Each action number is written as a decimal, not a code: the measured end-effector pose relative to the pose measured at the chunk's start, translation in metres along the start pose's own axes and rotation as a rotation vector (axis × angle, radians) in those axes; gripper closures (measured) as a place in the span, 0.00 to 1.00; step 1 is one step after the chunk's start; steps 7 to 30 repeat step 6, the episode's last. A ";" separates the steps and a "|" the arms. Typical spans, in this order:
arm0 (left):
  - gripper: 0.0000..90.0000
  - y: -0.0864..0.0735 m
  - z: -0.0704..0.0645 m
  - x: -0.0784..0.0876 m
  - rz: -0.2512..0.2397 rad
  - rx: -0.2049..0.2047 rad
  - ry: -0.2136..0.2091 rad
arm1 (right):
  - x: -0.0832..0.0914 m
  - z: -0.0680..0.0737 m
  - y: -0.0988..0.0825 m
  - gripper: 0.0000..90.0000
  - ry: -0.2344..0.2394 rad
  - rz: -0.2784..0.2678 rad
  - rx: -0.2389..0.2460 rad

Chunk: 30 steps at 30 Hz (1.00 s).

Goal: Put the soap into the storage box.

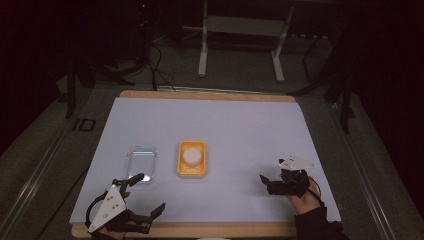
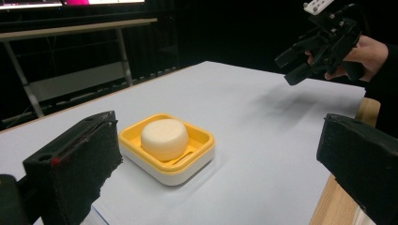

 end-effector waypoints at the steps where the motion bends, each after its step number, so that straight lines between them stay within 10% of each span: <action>1: 0.00 0.000 0.000 0.000 0.001 -0.001 0.000 | -0.001 0.000 0.000 0.14 -0.001 0.000 0.001; 30: 0.00 0.000 0.000 0.000 0.002 0.001 0.001 | -0.002 0.001 -0.001 0.14 0.009 0.010 0.001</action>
Point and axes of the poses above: each handheld gripper's, and its own axes: x roughly backward along the jaws, y roughly out of its top, z roughly to its left, the point moved 8 cm from there along -x, roughly forward along the jaws, and after that the axes turned 7 degrees about z, right-handed, at the moved point
